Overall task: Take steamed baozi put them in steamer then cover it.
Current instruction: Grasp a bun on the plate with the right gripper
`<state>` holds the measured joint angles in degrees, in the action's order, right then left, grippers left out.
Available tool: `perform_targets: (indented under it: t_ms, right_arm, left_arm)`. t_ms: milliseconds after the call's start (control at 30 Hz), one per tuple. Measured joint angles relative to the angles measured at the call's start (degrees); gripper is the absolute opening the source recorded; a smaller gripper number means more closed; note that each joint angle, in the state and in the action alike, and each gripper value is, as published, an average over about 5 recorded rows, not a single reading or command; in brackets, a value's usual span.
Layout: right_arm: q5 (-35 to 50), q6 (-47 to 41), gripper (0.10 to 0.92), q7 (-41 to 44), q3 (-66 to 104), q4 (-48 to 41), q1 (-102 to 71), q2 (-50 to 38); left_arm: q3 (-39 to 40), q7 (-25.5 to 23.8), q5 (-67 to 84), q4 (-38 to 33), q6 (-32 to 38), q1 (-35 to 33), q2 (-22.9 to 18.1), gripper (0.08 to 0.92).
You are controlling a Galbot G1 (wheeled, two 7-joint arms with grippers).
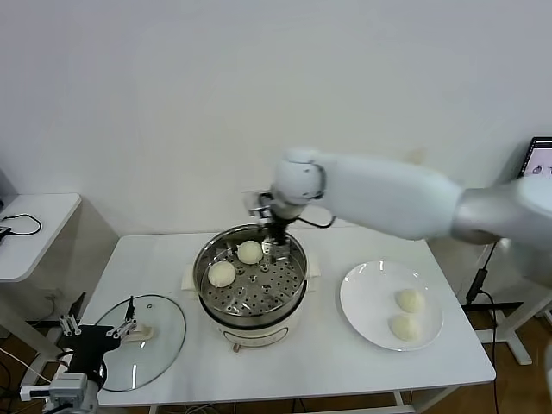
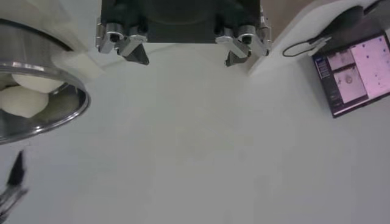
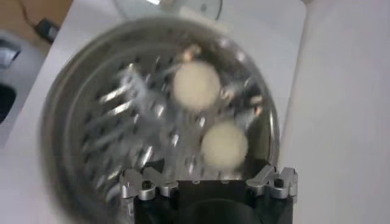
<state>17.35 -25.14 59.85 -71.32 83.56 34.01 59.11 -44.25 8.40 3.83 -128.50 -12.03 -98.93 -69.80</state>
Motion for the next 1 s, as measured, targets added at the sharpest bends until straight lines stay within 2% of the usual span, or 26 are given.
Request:
perform_targets:
  t_ms: [233, 467, 1000]
  right_arm:
    - [-4.72, 3.35, 0.823, 1.84, 0.22, 7.01, -1.33, -13.48]
    - [-10.66, 6.09, 0.823, 2.24, 3.31, 9.84, -7.89, -23.51]
    - [-23.18, 9.59, 0.823, 2.25, 17.6, 8.0, -30.28, -31.12]
  left_arm:
    - [1.11, -0.03, -0.92, 0.29, -0.01, -0.07, -0.54, 0.823]
    - [1.55, -0.02, -1.54, 0.89, 0.0, -0.25, -0.64, 0.823]
    - [1.16, 0.0, -2.04, 1.66, 0.02, -0.99, -0.53, 0.823]
